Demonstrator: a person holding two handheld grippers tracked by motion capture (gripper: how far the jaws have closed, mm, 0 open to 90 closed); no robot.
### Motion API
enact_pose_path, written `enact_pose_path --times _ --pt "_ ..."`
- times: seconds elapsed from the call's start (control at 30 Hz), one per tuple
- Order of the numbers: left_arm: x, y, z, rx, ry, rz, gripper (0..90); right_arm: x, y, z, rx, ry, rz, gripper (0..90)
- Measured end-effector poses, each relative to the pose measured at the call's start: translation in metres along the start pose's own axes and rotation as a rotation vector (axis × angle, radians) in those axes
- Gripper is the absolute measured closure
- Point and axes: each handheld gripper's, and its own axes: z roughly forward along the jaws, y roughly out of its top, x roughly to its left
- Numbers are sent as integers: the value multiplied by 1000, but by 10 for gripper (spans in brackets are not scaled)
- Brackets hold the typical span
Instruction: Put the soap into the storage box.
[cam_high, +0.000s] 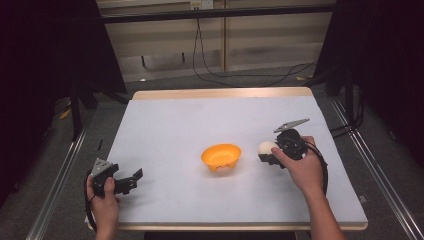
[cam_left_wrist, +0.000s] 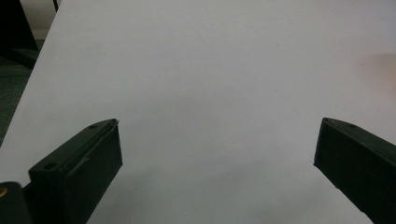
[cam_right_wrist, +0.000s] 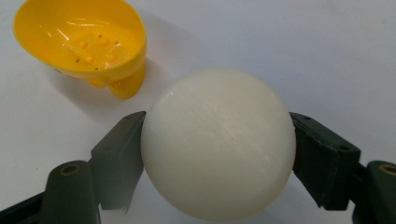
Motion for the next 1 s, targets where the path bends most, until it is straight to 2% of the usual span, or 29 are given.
enact_pose_path --times 0.37,0.6,1.0 --pt "0 0 0 2 0 4 9 6 12 -2 2 -2 -10 241" --pt "0 0 0 1 1 2 8 8 18 -1 -19 18 -19 241" --pt "0 0 0 3 0 5 9 16 29 2 -17 29 -32 242"
